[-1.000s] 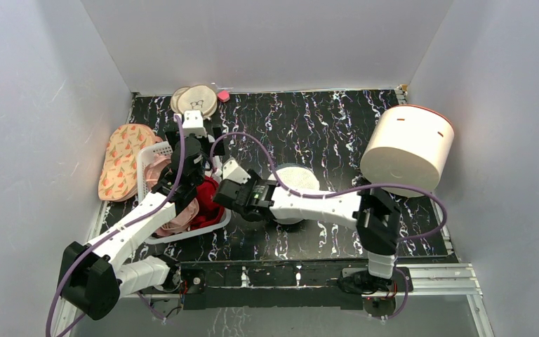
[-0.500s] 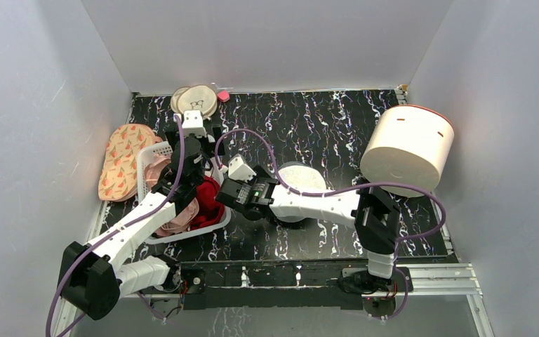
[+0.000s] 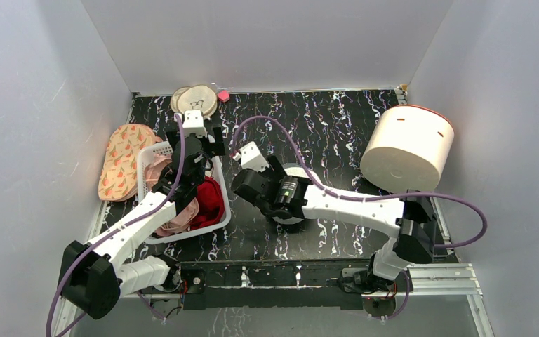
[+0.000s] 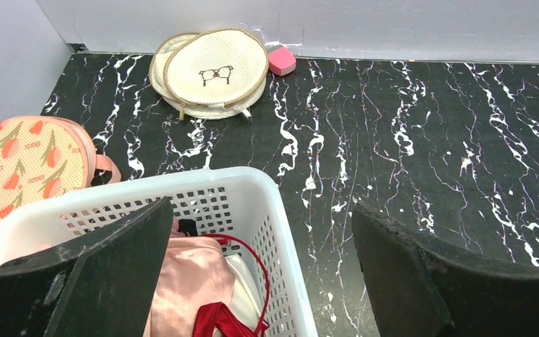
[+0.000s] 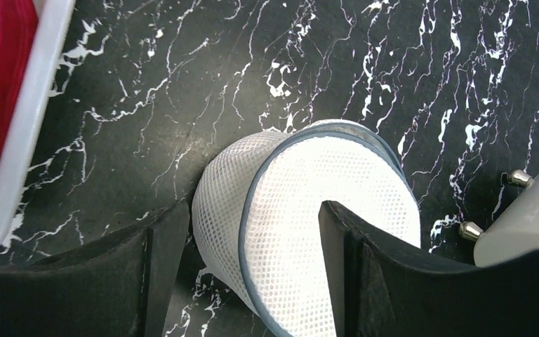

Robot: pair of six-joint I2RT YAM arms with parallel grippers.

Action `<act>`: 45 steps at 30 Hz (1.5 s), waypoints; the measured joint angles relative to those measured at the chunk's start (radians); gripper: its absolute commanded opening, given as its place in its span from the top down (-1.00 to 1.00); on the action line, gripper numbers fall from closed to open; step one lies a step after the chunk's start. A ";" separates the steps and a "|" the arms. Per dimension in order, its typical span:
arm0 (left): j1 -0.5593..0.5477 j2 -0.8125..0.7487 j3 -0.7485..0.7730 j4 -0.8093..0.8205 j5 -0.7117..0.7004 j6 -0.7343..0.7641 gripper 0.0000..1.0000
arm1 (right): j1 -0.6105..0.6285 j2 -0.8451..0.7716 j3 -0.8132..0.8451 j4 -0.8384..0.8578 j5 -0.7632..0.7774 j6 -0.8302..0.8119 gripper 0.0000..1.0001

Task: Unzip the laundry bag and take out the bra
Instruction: Open the laundry bag at the center of the board.

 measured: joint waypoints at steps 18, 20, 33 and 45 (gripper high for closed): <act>0.000 0.024 0.017 -0.016 0.018 -0.005 -0.97 | -0.010 0.215 0.024 -0.120 0.079 0.073 0.33; 0.000 0.024 0.017 -0.019 0.019 -0.005 -0.97 | -0.010 0.215 0.024 -0.120 0.079 0.074 0.44; 0.000 0.024 0.017 -0.023 0.026 -0.005 -0.97 | -0.010 0.171 0.024 -0.119 0.062 0.073 0.72; 0.000 0.034 0.024 -0.025 0.081 -0.005 -0.97 | -0.032 0.047 0.014 -0.068 0.018 0.079 1.00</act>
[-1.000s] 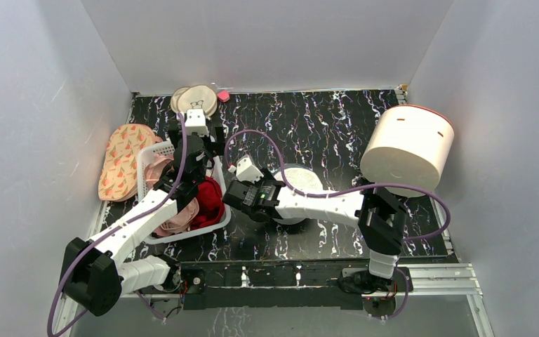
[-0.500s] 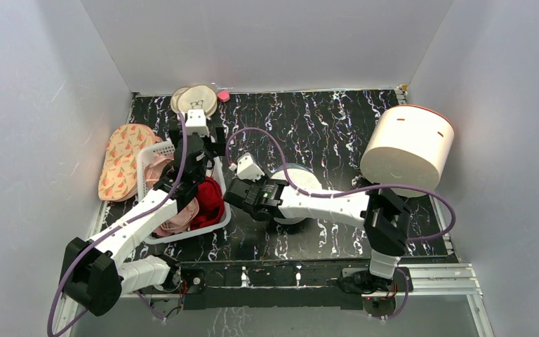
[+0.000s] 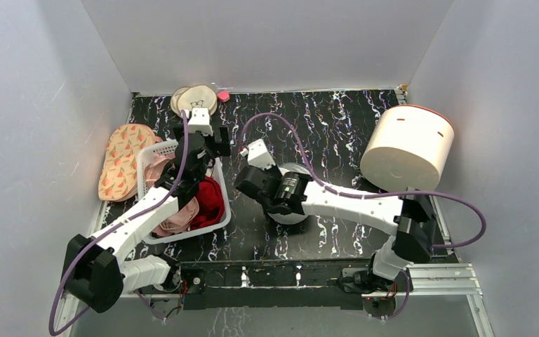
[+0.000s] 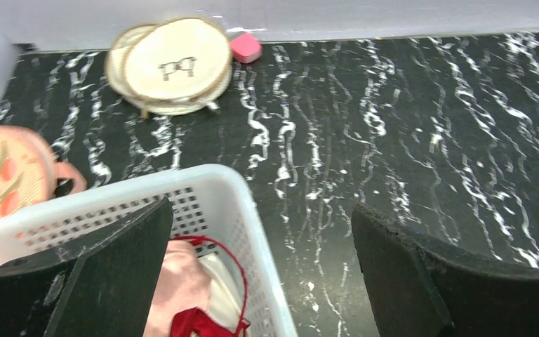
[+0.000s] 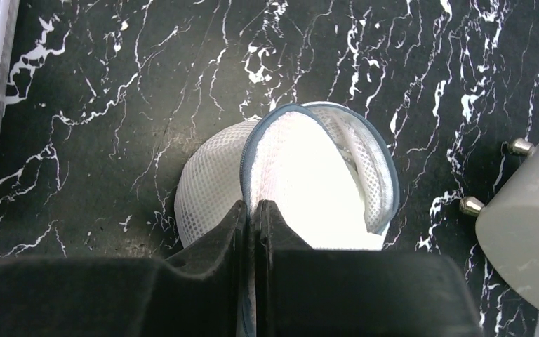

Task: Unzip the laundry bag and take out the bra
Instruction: Open the laundry bag at the center of the board.

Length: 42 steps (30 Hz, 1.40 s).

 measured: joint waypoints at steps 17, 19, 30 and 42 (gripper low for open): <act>-0.015 0.349 0.177 -0.067 0.796 -0.254 -0.84 | -0.043 -0.337 -0.218 0.143 0.090 0.114 1.00; -0.037 0.365 0.190 -0.095 0.820 -0.289 -0.72 | -0.043 -0.350 -0.220 0.153 0.096 0.117 1.00; -0.250 0.380 0.220 -0.240 0.710 -0.341 -0.23 | -0.044 -0.362 -0.228 0.155 0.121 0.134 1.00; -0.246 0.420 0.246 -0.316 0.607 -0.341 0.60 | -0.048 -0.438 -0.262 0.096 0.166 0.216 1.00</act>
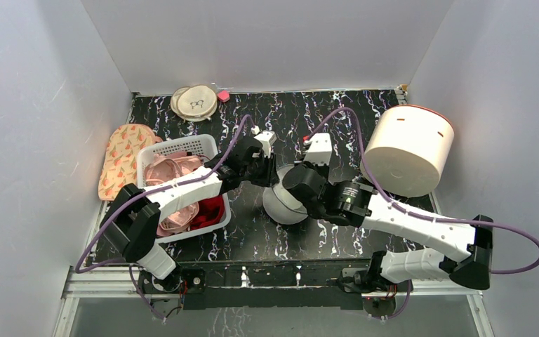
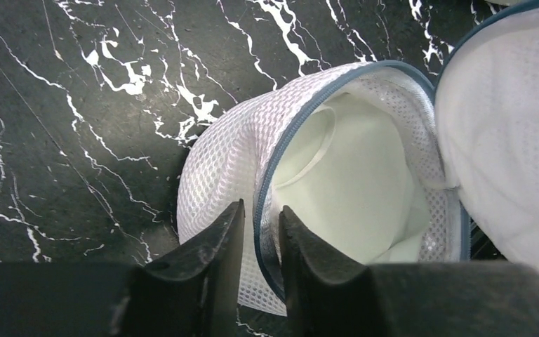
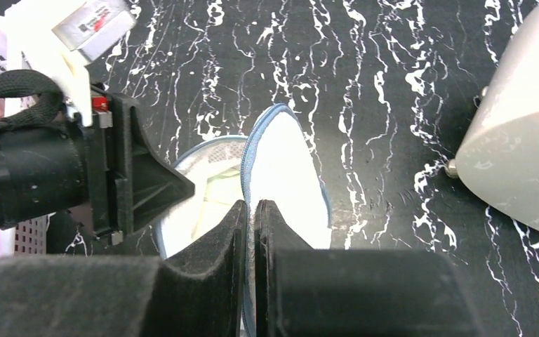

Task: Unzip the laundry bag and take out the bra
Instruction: Open the laundry bag at the center of the board.

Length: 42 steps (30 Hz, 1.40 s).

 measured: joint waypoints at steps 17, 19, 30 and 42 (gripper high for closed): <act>0.000 0.000 0.011 -0.016 -0.055 0.013 1.00 | -0.001 -0.329 -0.146 -0.472 0.028 0.511 0.13; 0.000 0.000 0.011 -0.017 -0.058 0.013 1.00 | -0.001 -0.396 -0.156 -0.481 0.013 0.518 -0.12; 0.000 -0.019 0.010 -0.015 -0.072 0.029 1.00 | -0.002 -0.443 -0.095 -0.351 0.006 0.255 -0.63; 0.000 -0.048 0.010 -0.016 -0.120 0.047 1.00 | -0.009 -0.307 -0.159 -0.094 -0.121 0.074 -0.57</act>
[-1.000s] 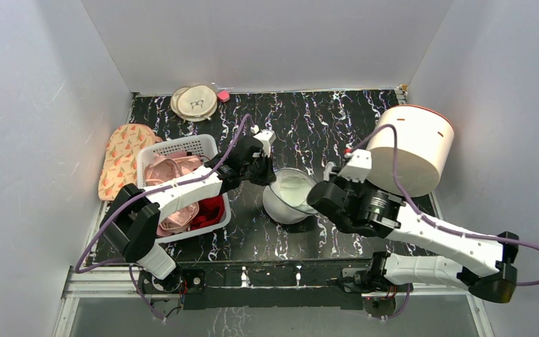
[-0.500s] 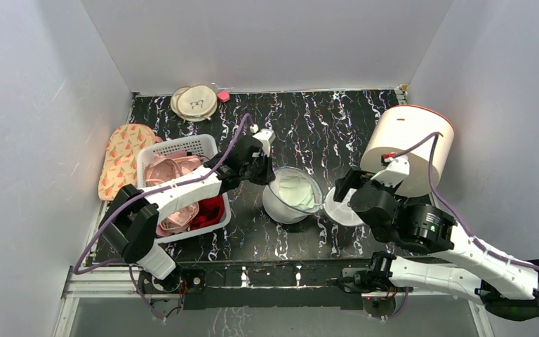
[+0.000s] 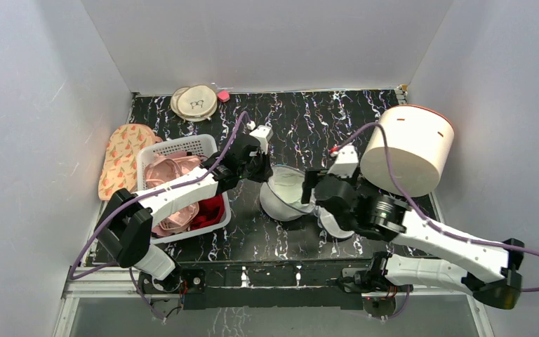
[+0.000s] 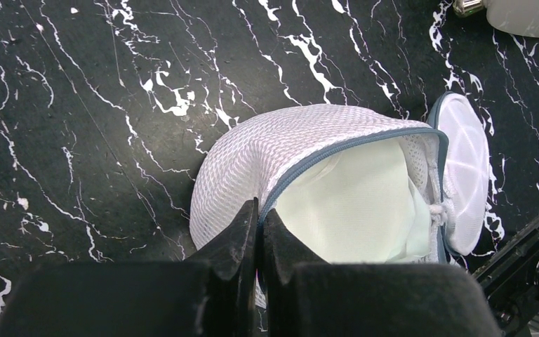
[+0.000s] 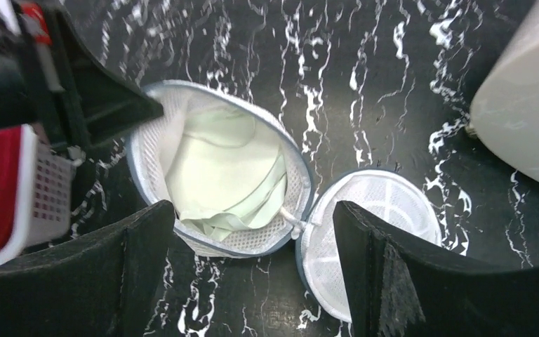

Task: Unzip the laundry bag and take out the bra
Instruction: Open the laundry bag at the center of the board, then pick up the bra from the laundry bag.

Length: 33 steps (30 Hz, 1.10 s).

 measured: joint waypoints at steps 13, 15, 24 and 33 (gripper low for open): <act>0.000 -0.037 0.000 -0.008 -0.057 0.022 0.96 | -0.369 0.158 -0.163 0.181 -0.415 -0.079 -0.15; 0.000 -0.044 0.000 -0.010 -0.069 0.026 0.92 | -0.378 0.158 -0.190 0.204 -0.447 -0.082 -0.14; -0.008 -0.095 -0.041 0.013 -0.140 0.083 0.18 | -0.398 0.154 -0.339 0.275 -0.500 -0.075 -0.14; -0.126 -0.230 -0.116 0.108 -0.176 0.304 -0.69 | -0.403 0.108 -0.464 0.438 -0.581 -0.047 -0.06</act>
